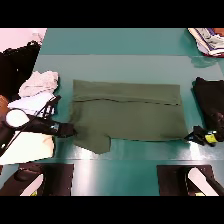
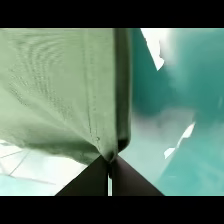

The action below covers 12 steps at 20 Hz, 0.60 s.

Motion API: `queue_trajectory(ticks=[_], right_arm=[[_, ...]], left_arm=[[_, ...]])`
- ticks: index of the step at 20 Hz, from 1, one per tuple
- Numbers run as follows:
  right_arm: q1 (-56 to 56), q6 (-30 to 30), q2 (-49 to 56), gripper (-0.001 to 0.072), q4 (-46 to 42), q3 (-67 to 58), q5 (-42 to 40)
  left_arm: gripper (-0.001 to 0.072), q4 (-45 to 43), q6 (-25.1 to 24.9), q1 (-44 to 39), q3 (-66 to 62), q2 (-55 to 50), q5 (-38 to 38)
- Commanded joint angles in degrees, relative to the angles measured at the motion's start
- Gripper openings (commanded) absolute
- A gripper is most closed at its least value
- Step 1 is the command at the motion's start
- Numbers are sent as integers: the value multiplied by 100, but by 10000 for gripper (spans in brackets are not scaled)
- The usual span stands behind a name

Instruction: Fold the shirts.

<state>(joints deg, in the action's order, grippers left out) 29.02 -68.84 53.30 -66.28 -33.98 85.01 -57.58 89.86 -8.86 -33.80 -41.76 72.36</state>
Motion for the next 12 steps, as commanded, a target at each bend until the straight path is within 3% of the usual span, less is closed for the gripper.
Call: queue_trajectory(ticks=[1, 3, 5, 12], right_arm=[[4, 24, -763, 16, -262, -573, 721], [2, -160, -1021, 16, -323, -940, 922], [-4, -334, -920, 16, -114, -1340, 892], [-1429, -363, 994, 16, -120, -2979, -2]], left_arm=[[20, -243, 492, -2, -96, 837, 1294], [21, 50, 619, -2, -118, 1224, 1596], [21, -2, 612, -2, -374, 1178, 1314], [22, -511, 7, 9, -1241, -562, -1156]])
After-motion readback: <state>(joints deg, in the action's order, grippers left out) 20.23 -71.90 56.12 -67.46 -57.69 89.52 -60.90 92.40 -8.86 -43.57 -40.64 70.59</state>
